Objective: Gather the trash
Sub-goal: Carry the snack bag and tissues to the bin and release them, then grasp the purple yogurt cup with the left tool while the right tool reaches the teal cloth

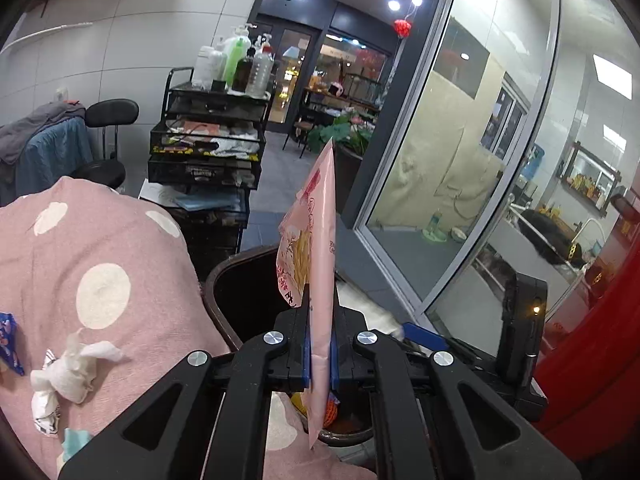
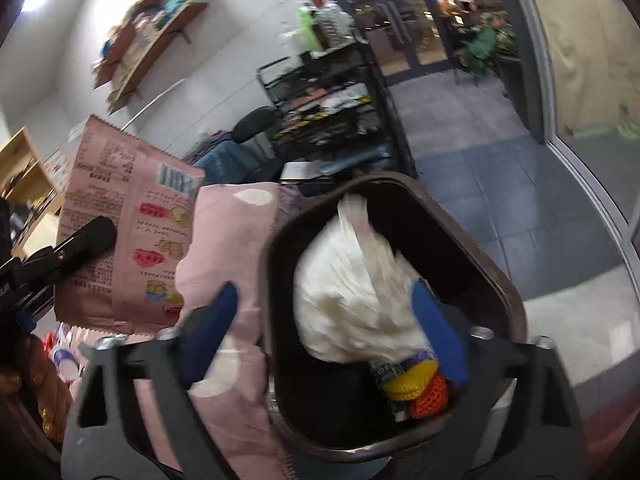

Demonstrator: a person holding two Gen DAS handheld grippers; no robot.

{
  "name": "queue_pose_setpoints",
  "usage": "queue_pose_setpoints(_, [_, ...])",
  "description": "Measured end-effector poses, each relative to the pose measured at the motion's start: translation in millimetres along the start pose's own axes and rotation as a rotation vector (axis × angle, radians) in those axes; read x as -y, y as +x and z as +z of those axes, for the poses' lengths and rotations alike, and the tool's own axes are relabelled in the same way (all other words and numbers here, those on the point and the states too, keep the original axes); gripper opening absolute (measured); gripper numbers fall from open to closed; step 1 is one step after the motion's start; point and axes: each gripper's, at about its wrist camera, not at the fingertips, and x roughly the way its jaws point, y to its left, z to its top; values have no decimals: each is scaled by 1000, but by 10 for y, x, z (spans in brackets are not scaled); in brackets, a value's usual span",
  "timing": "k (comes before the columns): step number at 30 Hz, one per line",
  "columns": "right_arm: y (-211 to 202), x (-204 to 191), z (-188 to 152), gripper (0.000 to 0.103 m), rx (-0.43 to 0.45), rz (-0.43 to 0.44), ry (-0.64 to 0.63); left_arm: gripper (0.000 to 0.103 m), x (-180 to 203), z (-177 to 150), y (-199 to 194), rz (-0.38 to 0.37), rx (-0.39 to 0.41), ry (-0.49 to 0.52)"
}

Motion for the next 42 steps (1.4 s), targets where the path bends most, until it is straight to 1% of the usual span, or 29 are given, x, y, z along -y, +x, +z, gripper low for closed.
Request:
queue_pose_setpoints(4, [12,123,-34,90,-2,-45,15,7,45,-26,169,-12,-41,-4])
queue_pose_setpoints(10, [-85,249,-39,90,47,-130,24,7,167,-17,390,-24,-90,18])
queue_pose_setpoints(13, [-190,274,-53,90,86,-165,31,7,191,-26,488,-27,-116,21])
queue_pose_setpoints(16, [-295,290,-37,90,144,-216,31,7,196,-58,594,-14,-146,17])
queue_pose_setpoints(19, [-382,296,-21,91,185,-244,26,7,219,-106,693,-3,-180,30])
queue_pose_setpoints(21, [-448,295,-21,92,206,-250,28,19,243,-152,751,12,-207,42])
queue_pose_setpoints(22, [-471,300,-13,93,213,-255,29,44,246,-170,763,16,-215,43])
queue_pose_setpoints(23, [-496,302,-15,94,224,-265,32,67,235,-186,764,16,-215,38])
queue_pose_setpoints(25, [-539,305,3,97,236,-272,37,80,198,-198,739,9,-197,11])
queue_pose_setpoints(26, [-562,316,4,97,242,-278,42,84,184,-197,730,7,-194,2])
queue_pose_setpoints(28, [-595,331,4,97,253,-284,51,87,138,-200,727,11,-189,-17])
queue_pose_setpoints(32, [-655,343,10,97,265,-284,63,89,88,-205,686,-4,-180,-57])
queue_pose_setpoints(36, [-689,324,13,97,272,-280,62,91,117,-164,549,-37,-141,-63])
queue_pose_setpoints(38, [-701,306,18,97,274,-272,63,94,130,-152,476,-40,-121,-59])
queue_pose_setpoints(42, [-729,224,33,97,281,-261,41,96,106,-132,248,-31,-74,-65])
